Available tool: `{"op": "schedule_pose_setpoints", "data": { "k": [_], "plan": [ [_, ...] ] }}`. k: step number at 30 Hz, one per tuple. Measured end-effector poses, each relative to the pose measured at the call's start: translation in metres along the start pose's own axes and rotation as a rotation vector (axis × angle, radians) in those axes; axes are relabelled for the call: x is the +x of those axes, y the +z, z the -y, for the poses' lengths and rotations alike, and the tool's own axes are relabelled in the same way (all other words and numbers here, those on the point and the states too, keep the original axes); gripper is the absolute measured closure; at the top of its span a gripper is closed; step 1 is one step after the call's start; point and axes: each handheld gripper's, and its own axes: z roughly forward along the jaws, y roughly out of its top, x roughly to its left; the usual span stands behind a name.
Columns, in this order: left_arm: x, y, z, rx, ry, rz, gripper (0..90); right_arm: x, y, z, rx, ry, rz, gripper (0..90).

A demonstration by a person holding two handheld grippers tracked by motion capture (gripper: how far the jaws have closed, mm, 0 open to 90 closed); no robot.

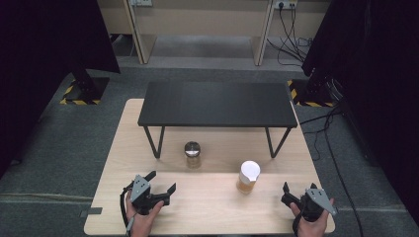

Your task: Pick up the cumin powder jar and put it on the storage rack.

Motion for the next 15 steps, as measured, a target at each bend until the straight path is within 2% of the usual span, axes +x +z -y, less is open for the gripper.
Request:
{"op": "schedule_pose_setpoints", "data": {
  "k": [9,15],
  "plan": [
    [-0.006,0.011,-0.003,0.004,0.025,0.004,2.4,-0.002,0.0,0.0,0.002,0.009,-0.009,3.4],
    [-0.005,0.021,-0.007,0.013,0.052,0.028,1.9,-0.002,0.001,-0.001,0.007,0.003,-0.015,3.4]
  ]
}}
